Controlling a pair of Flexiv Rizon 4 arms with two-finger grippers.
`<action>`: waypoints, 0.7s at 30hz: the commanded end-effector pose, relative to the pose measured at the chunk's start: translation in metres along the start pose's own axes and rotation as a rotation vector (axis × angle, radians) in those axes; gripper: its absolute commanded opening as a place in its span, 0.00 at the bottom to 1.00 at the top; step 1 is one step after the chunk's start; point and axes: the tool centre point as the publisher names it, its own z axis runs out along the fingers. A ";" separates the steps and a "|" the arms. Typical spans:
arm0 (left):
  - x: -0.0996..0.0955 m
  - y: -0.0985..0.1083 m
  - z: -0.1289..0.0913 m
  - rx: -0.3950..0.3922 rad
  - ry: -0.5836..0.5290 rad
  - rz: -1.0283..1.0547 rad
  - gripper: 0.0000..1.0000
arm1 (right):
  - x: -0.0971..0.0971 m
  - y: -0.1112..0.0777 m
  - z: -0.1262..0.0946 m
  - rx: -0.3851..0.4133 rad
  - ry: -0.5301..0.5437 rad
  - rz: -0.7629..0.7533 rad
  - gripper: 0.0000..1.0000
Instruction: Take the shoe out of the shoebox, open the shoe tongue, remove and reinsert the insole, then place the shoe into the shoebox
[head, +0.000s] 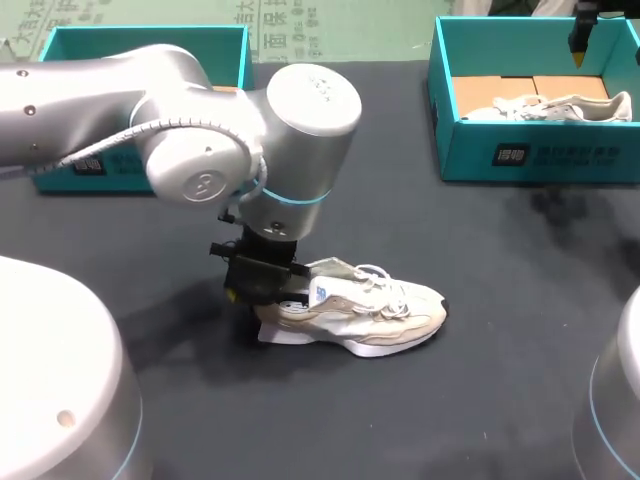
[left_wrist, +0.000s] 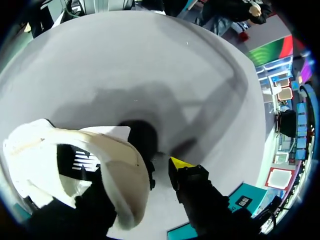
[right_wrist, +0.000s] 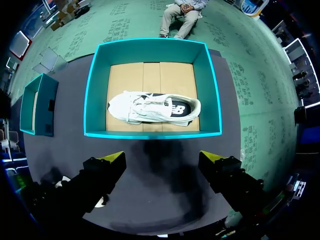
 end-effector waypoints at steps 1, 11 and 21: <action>0.017 -0.008 -0.009 -0.025 -0.059 0.008 1.00 | 0.000 0.000 0.000 -0.001 -0.001 0.001 1.00; 0.046 -0.019 -0.068 -0.001 -0.278 -0.058 1.00 | 0.000 0.000 0.000 -0.001 -0.001 0.001 1.00; 0.083 -0.038 -0.103 0.248 -0.463 -0.321 1.00 | 0.000 0.000 0.000 -0.001 -0.001 0.001 1.00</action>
